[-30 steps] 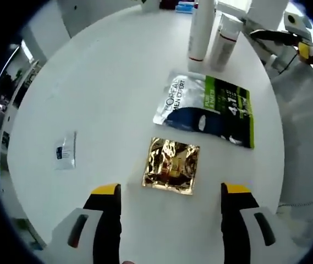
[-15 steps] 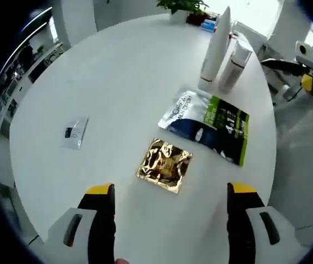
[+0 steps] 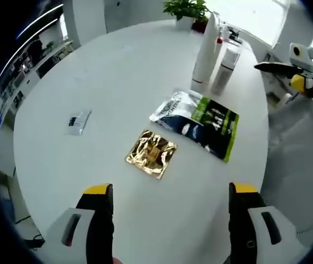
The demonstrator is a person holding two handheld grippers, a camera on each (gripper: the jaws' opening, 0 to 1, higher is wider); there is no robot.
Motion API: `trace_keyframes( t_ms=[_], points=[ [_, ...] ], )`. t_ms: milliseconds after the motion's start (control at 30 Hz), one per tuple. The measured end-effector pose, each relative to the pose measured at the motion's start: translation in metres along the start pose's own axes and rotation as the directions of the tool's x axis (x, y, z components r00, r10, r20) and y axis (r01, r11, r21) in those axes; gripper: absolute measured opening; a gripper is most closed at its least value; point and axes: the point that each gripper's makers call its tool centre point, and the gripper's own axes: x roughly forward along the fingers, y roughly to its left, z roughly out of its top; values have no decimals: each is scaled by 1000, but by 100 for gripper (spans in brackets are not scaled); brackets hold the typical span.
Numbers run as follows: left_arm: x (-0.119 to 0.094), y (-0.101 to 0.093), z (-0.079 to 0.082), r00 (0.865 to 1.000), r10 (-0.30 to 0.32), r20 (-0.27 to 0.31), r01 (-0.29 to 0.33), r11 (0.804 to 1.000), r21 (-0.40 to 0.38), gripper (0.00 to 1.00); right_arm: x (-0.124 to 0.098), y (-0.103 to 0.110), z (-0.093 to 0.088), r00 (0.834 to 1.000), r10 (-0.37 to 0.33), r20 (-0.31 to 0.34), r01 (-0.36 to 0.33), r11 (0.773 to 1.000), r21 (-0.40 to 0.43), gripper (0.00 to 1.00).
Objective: Arrange the skincare products in the storage area until every visible bottle or jar stands upright without overlapping.
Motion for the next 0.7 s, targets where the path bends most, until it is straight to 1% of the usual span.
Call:
trace_keyframes(
  t_ms=[67, 100, 133, 167, 200, 267, 400, 467, 533, 700],
  points=[
    [-3, -3, -1, 1000, 15, 21, -15, 1000, -22, 88, 0, 1, 0, 1000, 3, -1, -3, 1000, -2, 87],
    [-4, -2, 0, 999, 34, 36, -33, 999, -39, 90, 0, 1, 0, 1000, 4, -1, -4, 1000, -3, 87],
    [-6, 1, 2, 995, 72, 68, -68, 996, -61, 92, 0, 1, 0, 1000, 4, 1, -4, 1000, -4, 87],
    [-7, 1, 3, 992, 87, 88, -81, 994, -75, 94, 0, 1, 0, 1000, 4, 2, -4, 1000, -5, 87],
    [-9, 0, 4, 988, 105, 112, -93, 990, -105, 94, 0, 1, 0, 1000, 4, 3, -4, 1000, -5, 87],
    [-12, -3, 3, 984, 118, 136, -100, 986, -135, 95, 0, 1, 0, 1000, 5, 4, -5, 1000, -4, 87],
    [-14, -9, -7, 983, 126, 130, -106, 982, -156, 94, 0, 2, 0, 1000, 11, 1, -11, 1000, -7, 87],
    [-16, -10, -8, 978, 148, 146, -119, 974, -192, 95, 0, 2, 0, 1000, 13, 1, -13, 1000, -9, 87],
    [-17, -13, -8, 973, 157, 169, -118, 968, -221, 94, 0, 2, 0, 1000, 14, 1, -14, 1000, -7, 87],
    [-19, -18, -18, 966, 197, 169, -151, 956, -253, 95, 0, 3, -1, 1000, 16, -3, -16, 1000, -7, 87]
  ],
)
